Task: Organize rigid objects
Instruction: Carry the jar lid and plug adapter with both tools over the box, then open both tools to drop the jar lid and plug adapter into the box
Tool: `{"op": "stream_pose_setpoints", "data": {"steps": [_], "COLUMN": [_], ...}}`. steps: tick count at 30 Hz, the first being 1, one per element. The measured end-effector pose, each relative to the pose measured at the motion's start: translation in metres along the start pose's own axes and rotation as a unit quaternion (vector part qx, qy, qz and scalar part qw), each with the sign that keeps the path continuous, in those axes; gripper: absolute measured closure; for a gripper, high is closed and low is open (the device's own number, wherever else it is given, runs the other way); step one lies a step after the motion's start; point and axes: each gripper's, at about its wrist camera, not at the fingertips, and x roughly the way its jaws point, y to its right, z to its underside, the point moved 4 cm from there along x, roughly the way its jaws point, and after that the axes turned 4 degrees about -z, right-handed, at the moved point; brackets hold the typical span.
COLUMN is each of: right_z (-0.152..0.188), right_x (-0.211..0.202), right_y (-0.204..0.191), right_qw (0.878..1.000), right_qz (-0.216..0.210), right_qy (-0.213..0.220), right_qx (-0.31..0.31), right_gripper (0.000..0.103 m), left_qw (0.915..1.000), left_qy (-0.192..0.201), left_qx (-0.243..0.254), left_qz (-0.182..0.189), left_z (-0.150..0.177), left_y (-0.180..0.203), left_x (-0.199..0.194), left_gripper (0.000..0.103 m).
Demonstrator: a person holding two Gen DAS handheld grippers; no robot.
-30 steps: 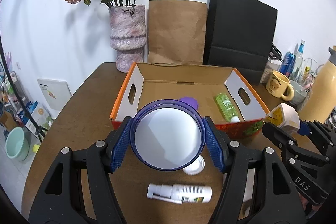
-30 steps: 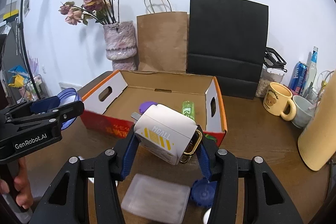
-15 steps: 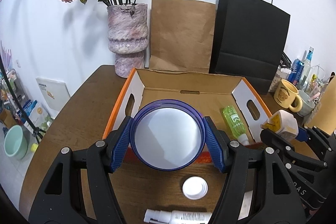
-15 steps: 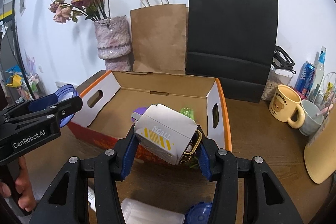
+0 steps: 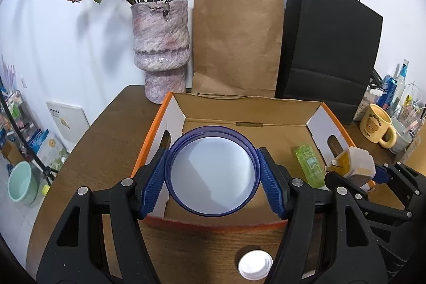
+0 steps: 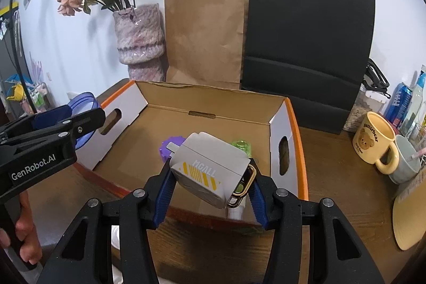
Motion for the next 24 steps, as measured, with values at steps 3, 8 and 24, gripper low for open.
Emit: {"op": "stream_pose_setpoints", "data": {"steps": [3, 8, 24], "right_z": [-0.004, -0.01, -0.017], "right_x": [0.007, 0.018, 0.051], "right_y": [0.001, 0.002, 0.015], "right_qw": [1.0, 1.0, 0.999], "right_qz": [0.001, 0.002, 0.002], "right_qy": [-0.003, -0.011, -0.037], "right_qx": [-0.002, -0.006, -0.009], "right_gripper": [0.047, 0.047, 0.047], "left_qw": [1.0, 0.9999, 0.9991], "left_qy": [-0.003, -0.005, -0.023], "left_qx": [0.003, 0.009, 0.031], "left_qz": [-0.003, -0.01, -0.016], "left_z": [-0.002, -0.006, -0.011], "left_y": [0.001, 0.003, 0.012], "left_x": [0.008, 0.021, 0.057], "left_gripper": [0.04, 0.04, 0.04]}}
